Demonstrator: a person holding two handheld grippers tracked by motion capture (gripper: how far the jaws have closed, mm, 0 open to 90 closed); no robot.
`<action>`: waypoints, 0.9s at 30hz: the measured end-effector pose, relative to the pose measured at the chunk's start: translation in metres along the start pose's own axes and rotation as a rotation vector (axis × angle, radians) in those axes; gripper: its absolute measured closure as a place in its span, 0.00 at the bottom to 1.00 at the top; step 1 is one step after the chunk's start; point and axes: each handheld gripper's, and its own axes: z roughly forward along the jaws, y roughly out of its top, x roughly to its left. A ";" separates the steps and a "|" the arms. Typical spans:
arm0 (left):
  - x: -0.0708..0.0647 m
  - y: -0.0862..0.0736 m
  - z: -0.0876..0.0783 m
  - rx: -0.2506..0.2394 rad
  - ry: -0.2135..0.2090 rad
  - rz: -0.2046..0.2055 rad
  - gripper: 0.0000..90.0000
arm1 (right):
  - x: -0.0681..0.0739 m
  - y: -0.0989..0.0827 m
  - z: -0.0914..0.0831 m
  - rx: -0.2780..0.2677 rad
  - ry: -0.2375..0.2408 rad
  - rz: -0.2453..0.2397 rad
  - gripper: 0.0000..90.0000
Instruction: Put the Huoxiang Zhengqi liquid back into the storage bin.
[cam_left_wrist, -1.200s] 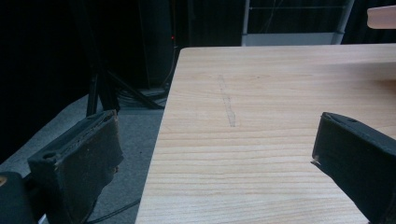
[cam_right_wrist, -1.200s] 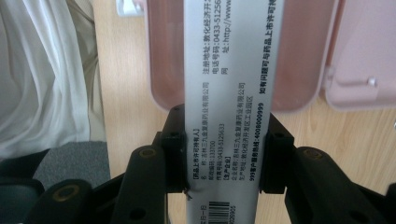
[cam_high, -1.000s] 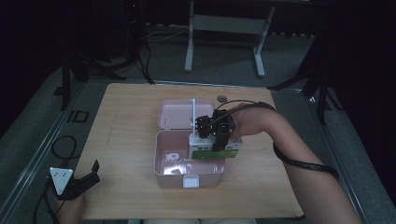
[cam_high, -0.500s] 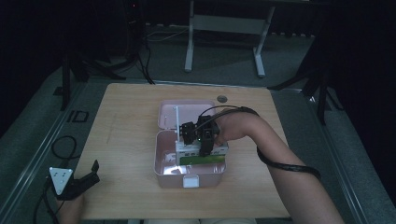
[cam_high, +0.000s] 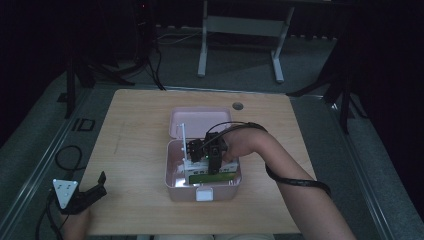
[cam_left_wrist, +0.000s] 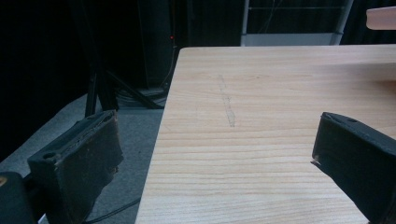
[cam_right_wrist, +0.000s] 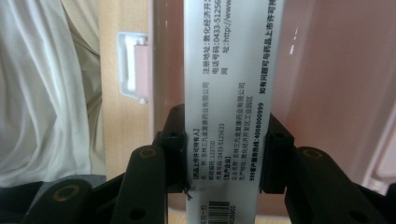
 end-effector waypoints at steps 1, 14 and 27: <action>0.000 0.000 0.000 0.001 0.000 0.001 0.02 | 0.000 0.000 0.003 0.005 -0.001 0.002 0.69; 0.000 0.000 0.000 0.003 -0.001 0.005 0.02 | -0.007 -0.002 0.042 0.000 0.047 0.008 0.69; -0.001 0.000 0.001 0.008 -0.001 0.010 0.02 | -0.010 -0.005 0.069 0.006 0.067 0.017 0.69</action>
